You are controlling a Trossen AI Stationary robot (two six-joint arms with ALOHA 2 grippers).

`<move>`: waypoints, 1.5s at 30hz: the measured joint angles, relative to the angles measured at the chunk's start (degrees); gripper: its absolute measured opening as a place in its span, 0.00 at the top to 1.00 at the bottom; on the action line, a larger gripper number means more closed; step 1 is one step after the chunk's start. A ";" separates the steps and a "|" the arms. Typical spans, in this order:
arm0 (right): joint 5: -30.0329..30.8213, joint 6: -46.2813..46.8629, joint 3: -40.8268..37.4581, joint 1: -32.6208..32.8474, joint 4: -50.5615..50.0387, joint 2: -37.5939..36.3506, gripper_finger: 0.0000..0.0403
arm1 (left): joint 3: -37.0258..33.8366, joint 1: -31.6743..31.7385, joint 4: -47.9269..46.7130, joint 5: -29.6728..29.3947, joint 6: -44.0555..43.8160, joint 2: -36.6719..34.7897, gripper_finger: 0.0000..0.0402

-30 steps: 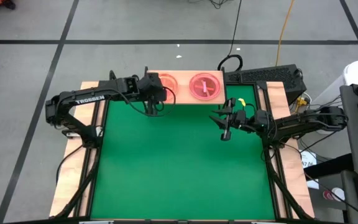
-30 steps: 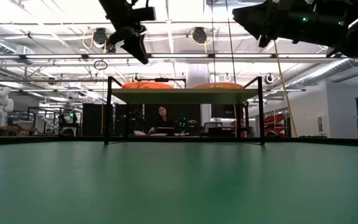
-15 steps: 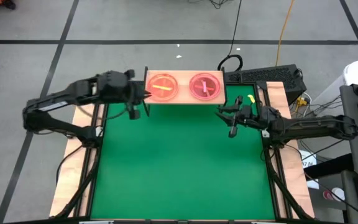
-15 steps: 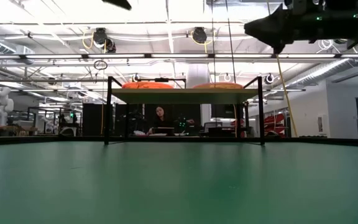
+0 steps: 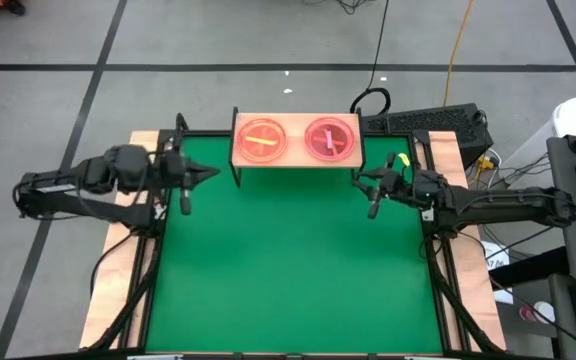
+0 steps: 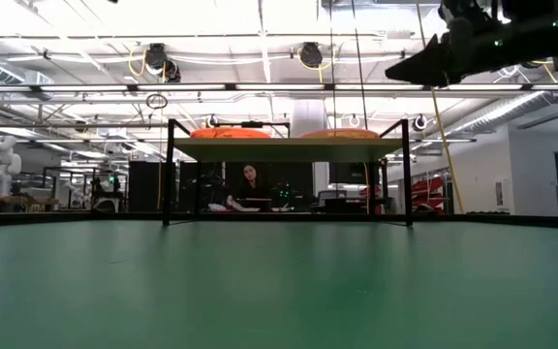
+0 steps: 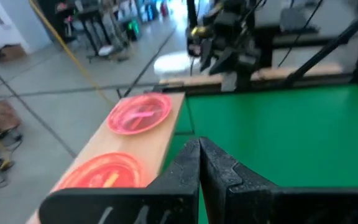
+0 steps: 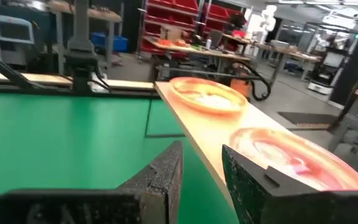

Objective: Place and stack plates onto a shelf
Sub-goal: Return to Home Position

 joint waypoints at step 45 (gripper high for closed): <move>0.58 -2.87 -19.94 -0.09 -3.21 -30.15 1.00 | -54.98 -3.64 30.19 4.00 -5.64 -41.53 1.00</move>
